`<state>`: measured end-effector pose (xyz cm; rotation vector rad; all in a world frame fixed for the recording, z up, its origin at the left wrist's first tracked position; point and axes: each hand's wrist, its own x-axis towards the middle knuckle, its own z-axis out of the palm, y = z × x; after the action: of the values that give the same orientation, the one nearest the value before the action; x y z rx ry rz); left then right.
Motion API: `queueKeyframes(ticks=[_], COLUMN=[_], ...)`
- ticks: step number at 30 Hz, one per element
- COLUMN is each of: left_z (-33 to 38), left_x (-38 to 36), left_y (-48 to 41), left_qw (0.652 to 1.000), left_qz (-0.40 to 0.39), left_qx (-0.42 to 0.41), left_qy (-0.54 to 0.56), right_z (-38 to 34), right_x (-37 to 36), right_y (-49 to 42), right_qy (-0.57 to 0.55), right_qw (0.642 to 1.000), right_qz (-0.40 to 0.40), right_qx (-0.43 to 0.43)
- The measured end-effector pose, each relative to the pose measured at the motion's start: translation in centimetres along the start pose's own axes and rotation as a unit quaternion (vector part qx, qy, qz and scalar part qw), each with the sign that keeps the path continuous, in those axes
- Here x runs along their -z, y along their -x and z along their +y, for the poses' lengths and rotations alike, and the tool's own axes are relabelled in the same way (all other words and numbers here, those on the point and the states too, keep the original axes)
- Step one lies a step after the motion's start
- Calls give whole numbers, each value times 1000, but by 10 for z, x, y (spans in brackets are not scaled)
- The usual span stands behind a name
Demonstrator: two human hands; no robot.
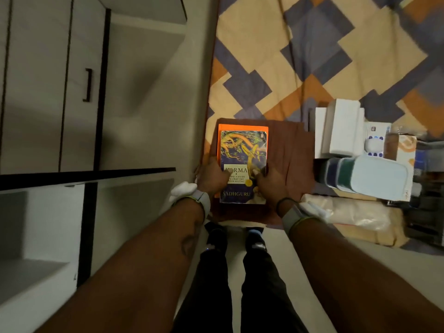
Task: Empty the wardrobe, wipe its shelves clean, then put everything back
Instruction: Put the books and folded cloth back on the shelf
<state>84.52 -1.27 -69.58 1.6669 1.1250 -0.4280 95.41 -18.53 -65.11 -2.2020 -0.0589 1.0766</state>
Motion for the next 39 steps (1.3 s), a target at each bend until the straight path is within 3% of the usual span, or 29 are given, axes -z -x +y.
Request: queueKeyframes(ticks=[8, 14, 18, 21, 23, 26, 30, 35, 39], left_z=[35, 61, 64, 66, 27, 10, -14, -103, -168], left_x=[12, 31, 40, 61, 100, 100, 109, 152, 209], left_y=[31, 97, 157, 219, 292, 321, 370, 438, 490], left_qw=[994, 974, 978, 985, 982, 983, 979, 934, 894], left_qz=[-64, -114, -111, -75, 28, 52, 90, 227, 324], left_qx=[38, 82, 36, 27, 62, 105, 102, 128, 102], left_qy=[83, 177, 174, 153, 174, 144, 154, 245, 291], right_z=[12, -17, -37, -60, -93, -84, -90, -154, -215], right_x=[9, 54, 76, 74, 39, 26, -1, -90, -173], right_y=[-22, 6, 58, 109, 169, 191, 223, 290, 351], right_qy=[-151, -191, -209, -155, -112, -64, 51, 162, 226], right_qw=[986, 964, 943, 946, 933, 937, 932, 874, 819], right_qz=[-52, -170, -250, -284, -342, -338, -335, -375, -395], right_qx=[-47, -72, -61, -26, 28, 60, 133, 264, 349])
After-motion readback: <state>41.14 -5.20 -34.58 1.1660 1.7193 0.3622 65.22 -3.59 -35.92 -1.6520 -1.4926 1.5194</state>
